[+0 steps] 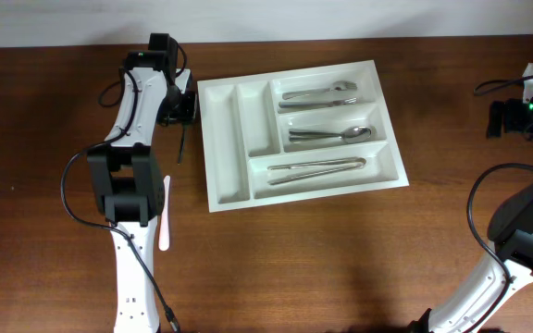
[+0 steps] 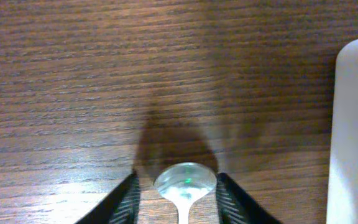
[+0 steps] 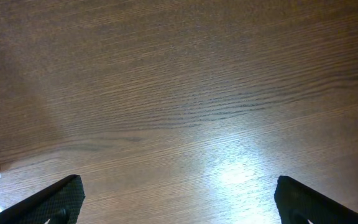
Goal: Pack container
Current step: 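Lift the spoon and move it to the tray's left edge, then lower the spoon into the tray's narrow left compartment and release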
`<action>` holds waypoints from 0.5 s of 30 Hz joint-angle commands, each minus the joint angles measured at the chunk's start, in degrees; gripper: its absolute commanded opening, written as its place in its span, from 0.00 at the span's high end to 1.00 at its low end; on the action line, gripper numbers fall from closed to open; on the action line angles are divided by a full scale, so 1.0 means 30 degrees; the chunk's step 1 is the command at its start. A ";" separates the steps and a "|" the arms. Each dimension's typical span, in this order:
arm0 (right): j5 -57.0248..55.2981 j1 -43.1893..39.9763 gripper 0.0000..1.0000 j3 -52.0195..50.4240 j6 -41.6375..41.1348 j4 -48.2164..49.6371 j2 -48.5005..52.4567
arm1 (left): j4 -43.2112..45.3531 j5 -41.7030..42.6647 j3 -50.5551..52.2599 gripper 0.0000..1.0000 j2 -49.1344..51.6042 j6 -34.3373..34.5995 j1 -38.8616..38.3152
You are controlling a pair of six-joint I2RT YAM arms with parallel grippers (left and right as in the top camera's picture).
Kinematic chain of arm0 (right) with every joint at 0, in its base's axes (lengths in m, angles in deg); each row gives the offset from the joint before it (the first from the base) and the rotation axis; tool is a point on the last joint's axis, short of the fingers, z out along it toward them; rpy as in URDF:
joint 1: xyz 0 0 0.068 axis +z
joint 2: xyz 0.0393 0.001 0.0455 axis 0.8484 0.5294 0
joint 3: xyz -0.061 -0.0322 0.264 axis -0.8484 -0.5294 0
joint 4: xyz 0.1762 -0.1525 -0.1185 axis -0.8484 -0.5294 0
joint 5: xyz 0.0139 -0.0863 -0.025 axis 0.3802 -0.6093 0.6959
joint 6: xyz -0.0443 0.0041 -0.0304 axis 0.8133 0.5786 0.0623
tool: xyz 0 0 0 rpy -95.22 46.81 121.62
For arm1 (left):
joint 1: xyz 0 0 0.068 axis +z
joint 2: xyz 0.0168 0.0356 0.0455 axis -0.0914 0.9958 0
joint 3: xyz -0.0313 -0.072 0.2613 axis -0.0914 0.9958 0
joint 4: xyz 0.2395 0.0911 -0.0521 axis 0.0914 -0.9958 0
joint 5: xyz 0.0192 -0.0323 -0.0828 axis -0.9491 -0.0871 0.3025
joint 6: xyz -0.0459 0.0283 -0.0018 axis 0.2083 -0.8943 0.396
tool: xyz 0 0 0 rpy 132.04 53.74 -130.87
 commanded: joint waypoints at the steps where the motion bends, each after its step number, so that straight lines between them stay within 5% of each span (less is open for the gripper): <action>1: 0.0117 -0.0109 0.01 -0.0117 -0.0197 0.0015 0.0102 | -0.0095 0.0066 0.0058 0.64 0.0240 -0.0160 -0.0015; 15: 0.0117 -0.0109 0.01 -0.0117 -0.0197 0.0015 0.0102 | -0.0080 0.0073 0.0058 0.67 0.0240 -0.0160 -0.0015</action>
